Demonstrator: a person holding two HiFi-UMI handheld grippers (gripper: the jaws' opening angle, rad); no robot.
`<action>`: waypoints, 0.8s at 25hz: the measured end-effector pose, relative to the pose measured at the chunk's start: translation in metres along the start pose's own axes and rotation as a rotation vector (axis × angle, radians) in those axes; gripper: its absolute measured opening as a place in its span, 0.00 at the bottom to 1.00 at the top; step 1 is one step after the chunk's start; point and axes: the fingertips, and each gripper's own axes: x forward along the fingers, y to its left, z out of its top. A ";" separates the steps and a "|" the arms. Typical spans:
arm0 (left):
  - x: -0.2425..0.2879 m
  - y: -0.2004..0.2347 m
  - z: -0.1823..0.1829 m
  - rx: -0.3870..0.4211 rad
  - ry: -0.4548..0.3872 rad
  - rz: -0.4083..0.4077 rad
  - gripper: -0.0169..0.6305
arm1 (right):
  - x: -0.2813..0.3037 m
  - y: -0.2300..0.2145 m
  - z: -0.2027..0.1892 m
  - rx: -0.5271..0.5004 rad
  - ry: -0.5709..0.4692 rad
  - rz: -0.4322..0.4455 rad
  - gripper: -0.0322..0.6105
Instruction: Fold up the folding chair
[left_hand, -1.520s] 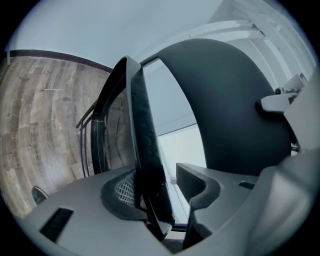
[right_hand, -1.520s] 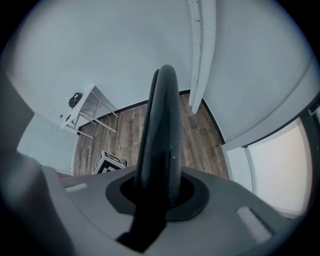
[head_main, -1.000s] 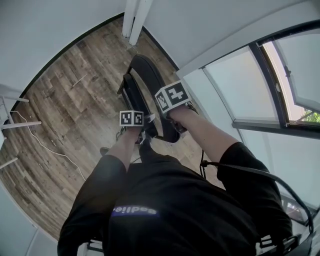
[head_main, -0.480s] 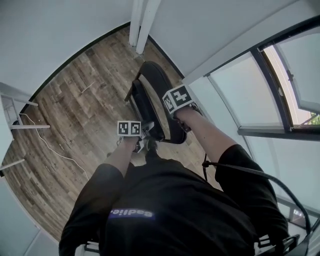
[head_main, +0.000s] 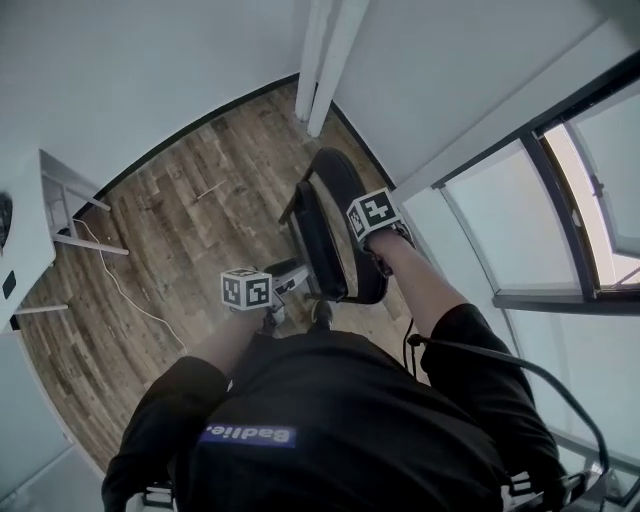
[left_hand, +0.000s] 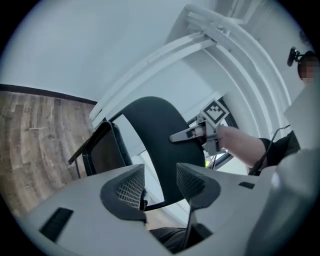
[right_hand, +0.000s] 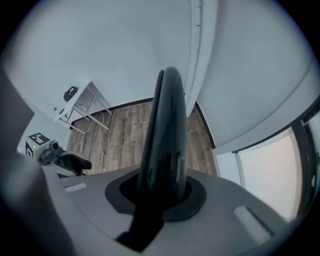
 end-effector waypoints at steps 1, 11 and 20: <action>-0.011 -0.009 0.004 0.008 -0.020 -0.008 0.34 | 0.000 0.000 -0.001 -0.003 0.001 -0.002 0.14; -0.114 -0.077 0.053 0.245 -0.251 0.038 0.33 | -0.002 -0.001 -0.003 -0.016 -0.002 -0.011 0.15; -0.161 -0.123 0.085 0.644 -0.358 0.156 0.19 | 0.000 0.000 -0.003 -0.025 0.002 -0.016 0.15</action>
